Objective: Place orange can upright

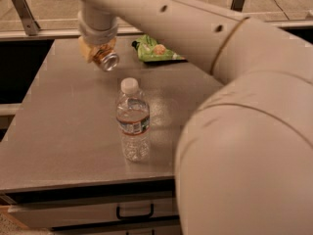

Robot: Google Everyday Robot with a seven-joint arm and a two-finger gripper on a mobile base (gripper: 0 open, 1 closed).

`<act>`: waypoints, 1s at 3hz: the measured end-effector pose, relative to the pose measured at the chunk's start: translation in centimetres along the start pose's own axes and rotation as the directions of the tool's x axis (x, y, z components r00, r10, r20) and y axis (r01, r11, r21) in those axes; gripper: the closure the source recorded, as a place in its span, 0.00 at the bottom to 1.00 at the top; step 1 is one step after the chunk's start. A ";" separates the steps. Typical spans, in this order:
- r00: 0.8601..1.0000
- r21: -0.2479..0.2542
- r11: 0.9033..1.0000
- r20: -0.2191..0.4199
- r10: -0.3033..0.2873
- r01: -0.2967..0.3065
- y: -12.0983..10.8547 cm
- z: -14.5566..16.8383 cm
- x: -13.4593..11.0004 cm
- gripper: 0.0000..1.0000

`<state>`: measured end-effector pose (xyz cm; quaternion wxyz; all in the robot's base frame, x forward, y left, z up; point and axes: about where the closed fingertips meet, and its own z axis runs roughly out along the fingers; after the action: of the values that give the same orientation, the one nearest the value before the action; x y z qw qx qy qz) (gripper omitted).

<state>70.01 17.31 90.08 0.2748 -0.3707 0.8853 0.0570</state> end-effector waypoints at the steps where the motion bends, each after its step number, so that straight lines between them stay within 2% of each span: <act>1: 0.982 -0.011 0.998 0.178 -0.060 0.063 -3.2 -3.9 0.0 1.00; 2: 0.937 -0.127 0.987 0.346 -0.051 0.100 -3.0 -3.6 0.5 1.00; 3: 0.882 -0.180 0.977 0.472 -0.012 0.110 -2.8 -5.4 -0.4 1.00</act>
Offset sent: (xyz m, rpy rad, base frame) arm 0.0434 -0.2006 0.1655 0.9270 -0.7532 0.2402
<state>69.74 13.96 95.17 0.4430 -0.3996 0.7702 0.2256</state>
